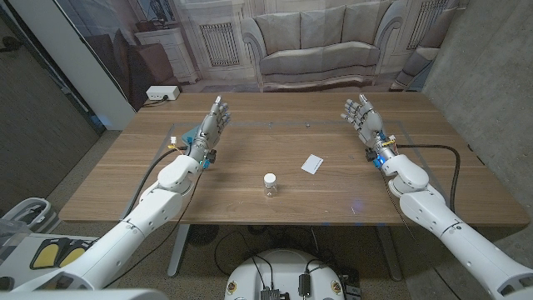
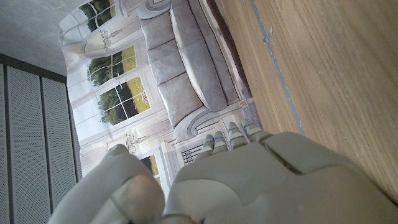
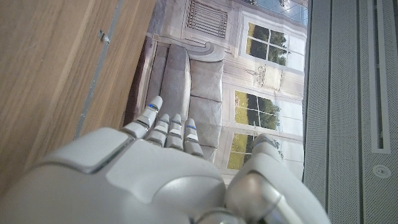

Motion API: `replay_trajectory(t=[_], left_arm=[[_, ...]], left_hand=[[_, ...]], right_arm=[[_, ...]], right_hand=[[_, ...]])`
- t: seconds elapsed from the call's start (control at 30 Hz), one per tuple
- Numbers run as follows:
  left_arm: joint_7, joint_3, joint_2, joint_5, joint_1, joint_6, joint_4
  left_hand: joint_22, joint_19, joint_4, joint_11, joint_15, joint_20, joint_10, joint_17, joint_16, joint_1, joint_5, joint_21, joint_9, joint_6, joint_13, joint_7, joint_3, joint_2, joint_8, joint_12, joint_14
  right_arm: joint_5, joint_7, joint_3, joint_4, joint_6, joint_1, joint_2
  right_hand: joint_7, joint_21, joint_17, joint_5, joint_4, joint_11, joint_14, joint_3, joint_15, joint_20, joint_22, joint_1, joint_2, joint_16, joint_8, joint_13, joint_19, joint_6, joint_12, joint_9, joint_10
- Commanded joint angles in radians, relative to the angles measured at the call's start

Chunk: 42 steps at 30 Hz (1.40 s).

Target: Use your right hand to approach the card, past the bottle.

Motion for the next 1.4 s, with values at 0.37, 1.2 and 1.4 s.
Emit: replay_trajectory(t=[0.37, 1.2, 1.4], left_arm=[[-0.057, -0.011, 0.016, -0.028, 0.02, -0.025, 0.026], [-0.051, -0.014, 0.035, -0.015, 0.026, -0.018, -0.004], [-0.052, -0.012, 0.031, -0.015, 0.022, -0.017, -0.001]], left_hand=[[0.005, 0.003, -0.005, 0.003, 0.004, -0.02, 0.01, 0.004, 0.004, 0.007, 0.008, 0.006, 0.004, 0.007, 0.004, -0.001, -0.002, 0.005, 0.005, 0.009, 0.006], [0.005, -0.006, -0.007, -0.002, 0.004, 0.003, 0.013, 0.004, 0.002, 0.011, 0.009, 0.002, 0.004, 0.028, 0.004, -0.007, -0.006, 0.01, 0.009, 0.007, 0.007], [0.005, -0.006, -0.008, -0.002, 0.004, 0.005, 0.013, 0.004, 0.002, 0.012, 0.01, 0.002, 0.004, 0.031, 0.004, -0.007, -0.007, 0.011, 0.009, 0.007, 0.008]], right_arm=[[-0.061, -0.035, 0.001, -0.077, 0.062, -0.054, -0.013], [-0.131, -0.062, -0.005, -0.121, 0.102, -0.061, -0.021], [-0.164, -0.065, -0.001, -0.139, 0.101, -0.064, -0.047]], right_hand=[[-0.003, -0.011, 0.001, 0.0, -0.009, -0.008, 0.029, 0.0, 0.002, -0.038, 0.004, 0.008, 0.002, 0.006, -0.001, 0.003, 0.019, 0.012, 0.0, 0.005, 0.023], [-0.067, -0.045, 0.011, 0.002, -0.012, -0.027, 0.138, -0.003, -0.016, -0.007, 0.009, -0.001, 0.014, 0.022, 0.026, 0.016, 0.066, 0.121, 0.039, 0.01, 0.156], [-0.068, -0.063, 0.009, 0.001, -0.017, -0.026, 0.108, -0.002, -0.011, -0.005, 0.009, 0.004, 0.014, 0.005, 0.023, 0.016, 0.046, 0.124, 0.031, 0.011, 0.141]])
